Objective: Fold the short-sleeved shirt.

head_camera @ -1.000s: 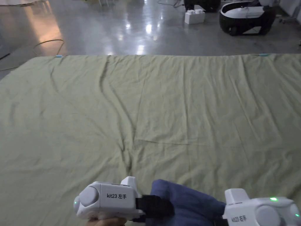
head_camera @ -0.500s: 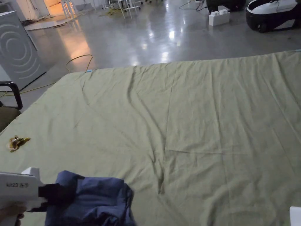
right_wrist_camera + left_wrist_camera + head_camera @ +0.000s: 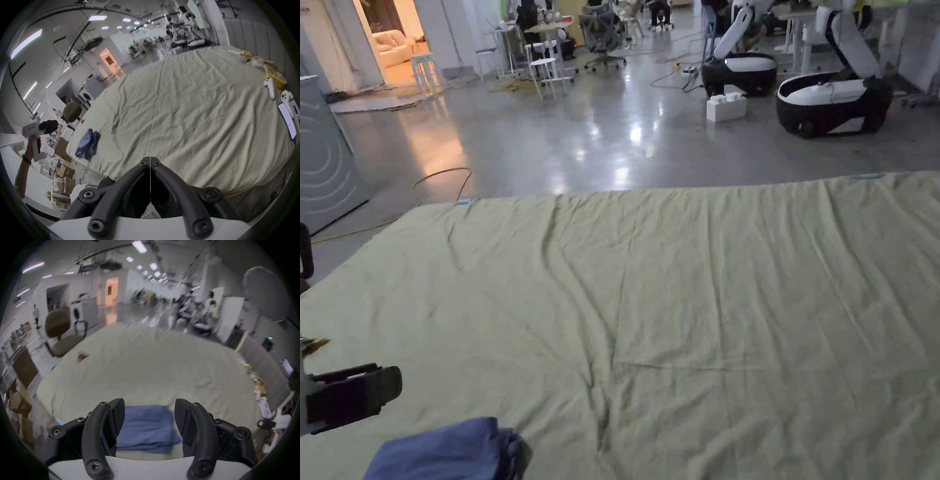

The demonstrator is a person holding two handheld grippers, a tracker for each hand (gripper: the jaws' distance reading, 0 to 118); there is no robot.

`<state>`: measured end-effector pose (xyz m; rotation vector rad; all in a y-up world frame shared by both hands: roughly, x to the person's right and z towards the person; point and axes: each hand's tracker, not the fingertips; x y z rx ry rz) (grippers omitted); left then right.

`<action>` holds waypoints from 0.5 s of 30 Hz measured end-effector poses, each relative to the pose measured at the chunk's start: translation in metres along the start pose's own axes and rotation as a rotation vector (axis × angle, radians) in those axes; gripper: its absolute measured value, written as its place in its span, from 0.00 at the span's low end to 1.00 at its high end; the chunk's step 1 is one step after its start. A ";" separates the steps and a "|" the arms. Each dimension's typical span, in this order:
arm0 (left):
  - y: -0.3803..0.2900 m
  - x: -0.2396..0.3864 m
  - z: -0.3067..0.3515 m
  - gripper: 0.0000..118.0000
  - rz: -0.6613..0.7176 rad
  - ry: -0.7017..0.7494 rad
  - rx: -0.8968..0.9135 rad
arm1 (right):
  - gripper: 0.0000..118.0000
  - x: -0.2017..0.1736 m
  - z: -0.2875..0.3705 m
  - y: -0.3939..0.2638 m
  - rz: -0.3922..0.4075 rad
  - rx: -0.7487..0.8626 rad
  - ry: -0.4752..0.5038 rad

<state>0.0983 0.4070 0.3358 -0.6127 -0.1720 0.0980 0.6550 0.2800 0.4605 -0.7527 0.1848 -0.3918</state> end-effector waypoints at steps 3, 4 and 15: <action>-0.018 0.078 0.047 0.55 -0.153 -0.064 0.173 | 0.00 -0.007 0.034 0.001 0.043 0.124 -0.018; -0.027 0.095 0.055 0.55 -0.199 -0.063 0.236 | 0.00 -0.010 0.045 0.002 0.058 0.169 -0.026; -0.087 0.218 0.082 0.25 -0.370 0.068 0.439 | 0.00 -0.016 0.124 0.015 0.296 0.467 -0.181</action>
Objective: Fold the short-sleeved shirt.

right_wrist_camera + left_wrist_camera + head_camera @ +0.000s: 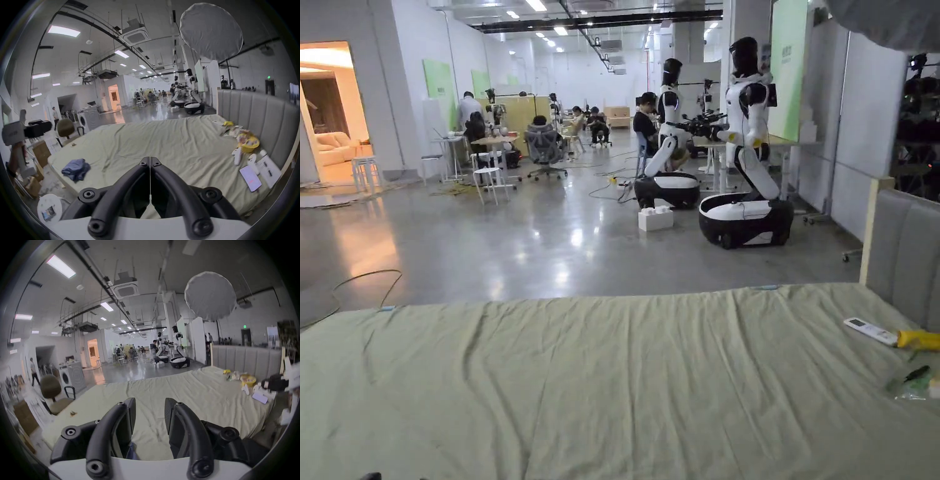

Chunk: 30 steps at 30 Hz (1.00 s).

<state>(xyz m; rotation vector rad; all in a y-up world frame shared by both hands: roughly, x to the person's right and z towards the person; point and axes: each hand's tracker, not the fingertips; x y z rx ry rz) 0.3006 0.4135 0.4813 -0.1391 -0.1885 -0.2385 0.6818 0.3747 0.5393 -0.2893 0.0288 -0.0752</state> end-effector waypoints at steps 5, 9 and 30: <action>-0.011 0.009 0.019 0.08 -0.083 0.117 -0.012 | 0.00 0.012 0.017 0.005 0.050 0.059 -0.075; -0.013 0.014 0.034 0.06 -0.129 0.174 0.056 | 0.00 0.009 0.028 0.007 0.021 0.143 -0.133; -0.005 -0.001 0.039 0.06 0.071 0.028 0.051 | 0.00 -0.011 0.029 0.005 0.019 0.216 -0.078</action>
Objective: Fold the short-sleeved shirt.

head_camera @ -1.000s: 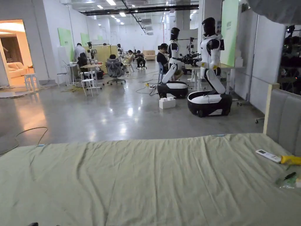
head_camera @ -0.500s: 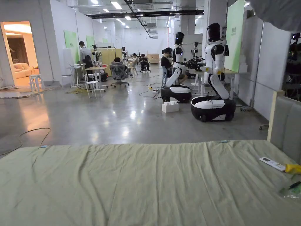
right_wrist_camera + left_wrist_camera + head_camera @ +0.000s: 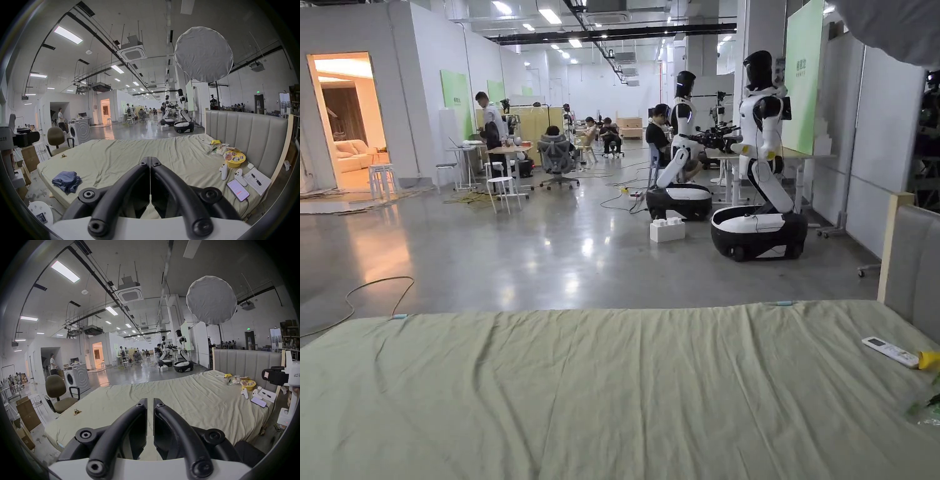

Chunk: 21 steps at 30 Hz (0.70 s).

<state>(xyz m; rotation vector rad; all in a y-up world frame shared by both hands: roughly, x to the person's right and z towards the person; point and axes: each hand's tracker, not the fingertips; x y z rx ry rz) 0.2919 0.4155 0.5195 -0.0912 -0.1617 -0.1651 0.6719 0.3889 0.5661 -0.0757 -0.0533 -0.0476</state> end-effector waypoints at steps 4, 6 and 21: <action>0.000 -0.002 0.000 0.06 0.048 -0.023 -0.002 | 0.00 0.001 0.000 0.004 -0.007 -0.009 -0.004; 0.000 -0.001 0.000 0.06 0.060 -0.019 0.007 | 0.00 0.001 0.001 0.007 -0.011 -0.032 -0.009; 0.005 0.002 0.000 0.91 0.037 -0.031 0.049 | 0.80 -0.011 -0.001 0.021 -0.023 -0.015 0.002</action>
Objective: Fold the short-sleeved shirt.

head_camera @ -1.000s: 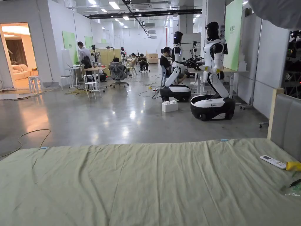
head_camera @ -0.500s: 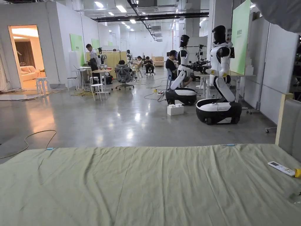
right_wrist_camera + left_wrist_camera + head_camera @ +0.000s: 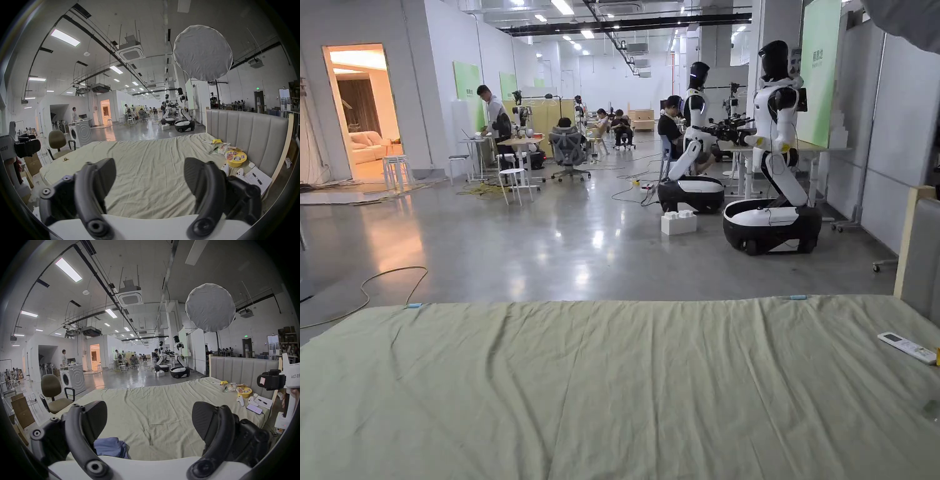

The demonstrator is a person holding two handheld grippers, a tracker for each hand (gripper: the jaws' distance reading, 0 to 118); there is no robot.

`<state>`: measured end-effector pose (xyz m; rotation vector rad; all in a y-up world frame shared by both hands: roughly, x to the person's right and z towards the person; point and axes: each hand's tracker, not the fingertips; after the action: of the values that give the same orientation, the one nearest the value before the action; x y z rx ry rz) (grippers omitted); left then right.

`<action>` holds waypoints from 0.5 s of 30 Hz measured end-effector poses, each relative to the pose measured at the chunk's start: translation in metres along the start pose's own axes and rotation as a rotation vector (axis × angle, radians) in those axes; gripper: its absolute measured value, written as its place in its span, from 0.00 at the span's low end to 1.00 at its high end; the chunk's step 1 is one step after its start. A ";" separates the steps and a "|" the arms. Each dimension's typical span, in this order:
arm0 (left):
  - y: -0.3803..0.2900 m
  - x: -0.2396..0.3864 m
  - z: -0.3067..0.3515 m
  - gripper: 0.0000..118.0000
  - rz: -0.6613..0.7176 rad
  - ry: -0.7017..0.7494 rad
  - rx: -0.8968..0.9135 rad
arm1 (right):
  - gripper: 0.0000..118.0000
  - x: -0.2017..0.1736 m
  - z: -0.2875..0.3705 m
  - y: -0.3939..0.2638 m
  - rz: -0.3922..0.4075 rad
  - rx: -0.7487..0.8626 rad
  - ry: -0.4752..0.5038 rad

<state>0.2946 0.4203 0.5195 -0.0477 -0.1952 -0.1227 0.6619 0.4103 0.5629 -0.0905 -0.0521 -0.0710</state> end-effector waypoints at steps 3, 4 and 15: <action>0.001 -0.001 0.000 0.97 0.018 0.015 0.009 | 1.00 -0.002 -0.001 0.000 0.013 0.001 -0.015; 0.002 -0.002 0.000 0.98 0.030 0.019 0.013 | 1.00 -0.001 0.002 0.000 0.008 0.036 -0.038; 0.005 -0.004 0.001 1.00 0.047 0.064 0.024 | 1.00 0.002 0.001 -0.003 0.004 0.012 -0.001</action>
<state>0.2910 0.4257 0.5197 -0.0242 -0.1312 -0.0745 0.6634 0.4073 0.5639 -0.0787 -0.0538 -0.0667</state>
